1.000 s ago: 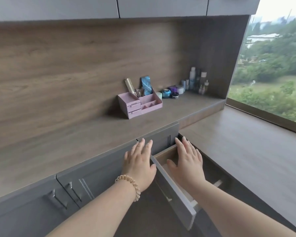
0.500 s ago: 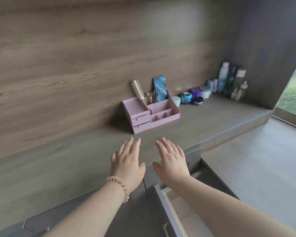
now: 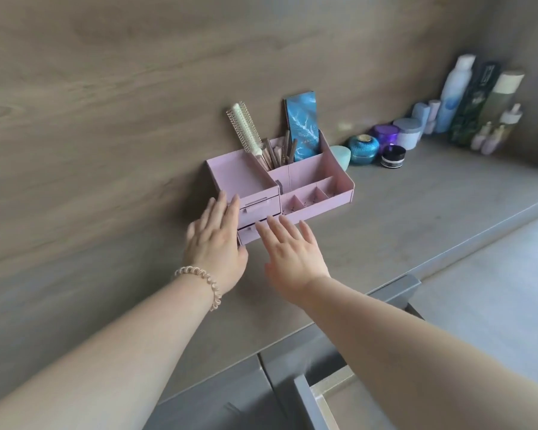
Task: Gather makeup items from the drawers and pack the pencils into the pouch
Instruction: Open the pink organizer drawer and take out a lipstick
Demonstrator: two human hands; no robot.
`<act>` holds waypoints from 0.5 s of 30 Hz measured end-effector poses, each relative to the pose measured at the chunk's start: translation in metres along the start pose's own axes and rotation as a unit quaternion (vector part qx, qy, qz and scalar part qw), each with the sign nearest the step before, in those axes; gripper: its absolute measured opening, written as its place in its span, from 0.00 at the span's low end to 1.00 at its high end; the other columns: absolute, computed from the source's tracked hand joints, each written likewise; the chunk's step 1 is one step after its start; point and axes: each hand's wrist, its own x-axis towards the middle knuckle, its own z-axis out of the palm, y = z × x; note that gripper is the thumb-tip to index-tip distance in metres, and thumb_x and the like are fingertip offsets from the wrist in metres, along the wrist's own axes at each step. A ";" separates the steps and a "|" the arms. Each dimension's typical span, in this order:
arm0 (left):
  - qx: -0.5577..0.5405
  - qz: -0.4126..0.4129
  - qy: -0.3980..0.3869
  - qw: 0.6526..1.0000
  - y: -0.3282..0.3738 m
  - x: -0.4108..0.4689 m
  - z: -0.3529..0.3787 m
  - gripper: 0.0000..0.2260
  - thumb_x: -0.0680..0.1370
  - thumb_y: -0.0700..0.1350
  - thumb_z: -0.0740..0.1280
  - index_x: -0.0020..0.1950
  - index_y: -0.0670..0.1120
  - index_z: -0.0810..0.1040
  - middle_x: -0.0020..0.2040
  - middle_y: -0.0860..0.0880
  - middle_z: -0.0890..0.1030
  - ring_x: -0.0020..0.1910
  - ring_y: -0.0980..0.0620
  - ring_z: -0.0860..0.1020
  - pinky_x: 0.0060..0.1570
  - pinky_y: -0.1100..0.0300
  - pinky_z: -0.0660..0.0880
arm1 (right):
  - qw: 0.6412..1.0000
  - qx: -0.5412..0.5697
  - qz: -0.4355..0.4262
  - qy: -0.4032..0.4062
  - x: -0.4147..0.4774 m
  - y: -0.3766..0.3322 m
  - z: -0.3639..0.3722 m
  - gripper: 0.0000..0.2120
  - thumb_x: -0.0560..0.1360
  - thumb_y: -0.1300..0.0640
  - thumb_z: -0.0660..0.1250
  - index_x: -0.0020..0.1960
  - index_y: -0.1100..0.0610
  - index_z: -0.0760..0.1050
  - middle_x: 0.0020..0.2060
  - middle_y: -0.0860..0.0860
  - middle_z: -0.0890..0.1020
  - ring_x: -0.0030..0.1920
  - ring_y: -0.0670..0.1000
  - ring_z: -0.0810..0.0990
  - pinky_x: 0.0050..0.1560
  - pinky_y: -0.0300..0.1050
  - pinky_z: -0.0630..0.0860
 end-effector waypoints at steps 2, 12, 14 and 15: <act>-0.001 0.009 0.013 1.000 -0.004 0.007 0.009 0.36 0.71 0.43 0.67 0.76 0.50 0.55 0.78 0.49 0.56 0.75 0.49 0.58 0.67 0.50 0.60 | 1.000 0.003 -0.005 0.010 0.009 0.000 0.010 0.32 0.75 0.57 0.58 0.76 0.52 0.51 0.75 0.51 0.59 0.76 0.54 0.51 0.74 0.55 0.44; -0.053 0.021 0.068 0.996 -0.014 0.013 0.030 0.37 0.65 0.34 0.65 0.73 0.50 0.62 0.75 0.48 0.63 0.68 0.45 0.69 0.62 0.51 0.67 | 0.988 -0.041 -0.017 0.148 0.034 0.002 0.039 0.23 0.62 0.61 0.67 0.58 0.55 0.74 0.52 0.52 0.78 0.60 0.57 0.74 0.66 0.60 0.65; -0.075 0.019 0.066 0.995 -0.015 0.014 0.031 0.38 0.64 0.33 0.64 0.74 0.49 0.62 0.75 0.48 0.62 0.69 0.45 0.67 0.64 0.52 0.65 | 0.986 -0.040 -0.008 0.162 0.035 0.000 0.042 0.22 0.63 0.60 0.64 0.57 0.54 0.74 0.51 0.52 0.78 0.59 0.56 0.73 0.65 0.58 0.66; -0.080 0.018 0.066 0.994 -0.015 0.014 0.031 0.38 0.64 0.32 0.64 0.74 0.49 0.62 0.75 0.48 0.62 0.69 0.45 0.67 0.64 0.52 0.64 | 0.985 -0.040 -0.002 0.169 0.035 -0.001 0.044 0.21 0.63 0.60 0.62 0.56 0.54 0.74 0.51 0.52 0.78 0.59 0.56 0.72 0.64 0.57 0.67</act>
